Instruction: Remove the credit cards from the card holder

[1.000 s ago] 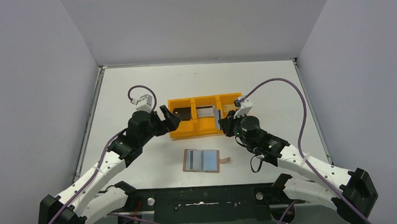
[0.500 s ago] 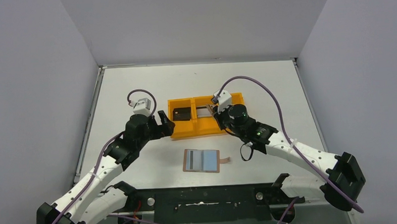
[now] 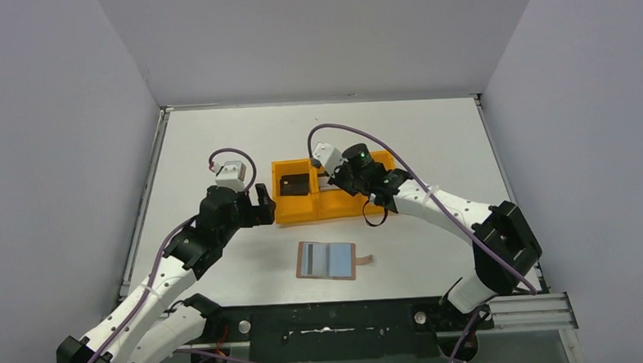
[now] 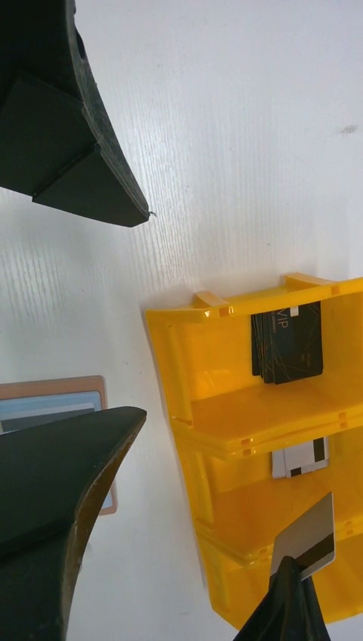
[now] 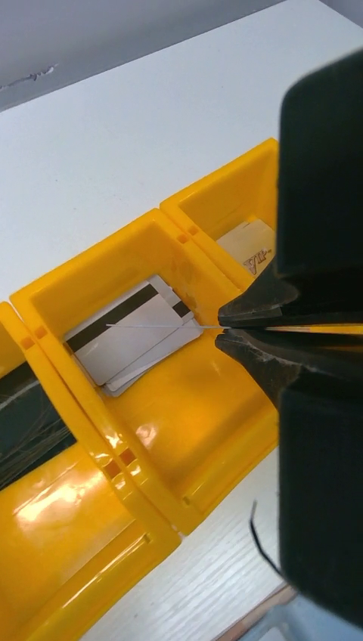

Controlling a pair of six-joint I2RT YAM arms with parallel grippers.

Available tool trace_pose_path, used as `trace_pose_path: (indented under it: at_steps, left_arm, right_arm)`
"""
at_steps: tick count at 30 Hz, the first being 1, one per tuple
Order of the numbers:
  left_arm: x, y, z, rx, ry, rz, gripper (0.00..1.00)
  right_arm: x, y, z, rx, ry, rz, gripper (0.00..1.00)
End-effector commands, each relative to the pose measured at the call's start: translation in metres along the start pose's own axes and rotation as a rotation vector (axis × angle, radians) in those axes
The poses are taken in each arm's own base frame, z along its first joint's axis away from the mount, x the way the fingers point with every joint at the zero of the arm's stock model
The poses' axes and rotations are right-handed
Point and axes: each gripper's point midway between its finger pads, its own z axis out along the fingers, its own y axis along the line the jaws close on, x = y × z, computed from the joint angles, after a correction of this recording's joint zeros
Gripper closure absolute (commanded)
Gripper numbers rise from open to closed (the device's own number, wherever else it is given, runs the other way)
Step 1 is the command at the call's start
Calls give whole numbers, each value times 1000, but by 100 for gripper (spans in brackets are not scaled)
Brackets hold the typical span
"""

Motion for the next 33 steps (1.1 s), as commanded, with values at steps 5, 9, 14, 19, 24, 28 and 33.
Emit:
trace_pose_path:
  at_steps: [5, 9, 14, 19, 24, 28, 33]
  left_arm:
    - [-29, 18, -11, -86, -115, 63, 8]
    - [-34, 26, -16, -125, -136, 72, 8]
    - [-39, 28, -21, -129, -161, 73, 8]
    - [-45, 31, -25, -140, -188, 65, 8]
    - [-46, 31, -24, -136, -188, 65, 8]
    - [-45, 33, -23, -142, -182, 65, 9]
    - [-46, 35, -23, -149, -185, 61, 9]
  right_arm:
    - [-12, -3, 18, -140, -68, -237, 100]
    - [-12, -12, 32, -126, -56, -313, 100]
    - [-7, -21, 52, -117, -14, -383, 100]
    - [-2, -31, 69, -89, 26, -438, 100]
    - [0, -36, 81, -74, 28, -479, 100]
    - [5, -38, 90, -51, 28, -501, 99]
    - [9, -32, 98, -74, 23, -508, 97]
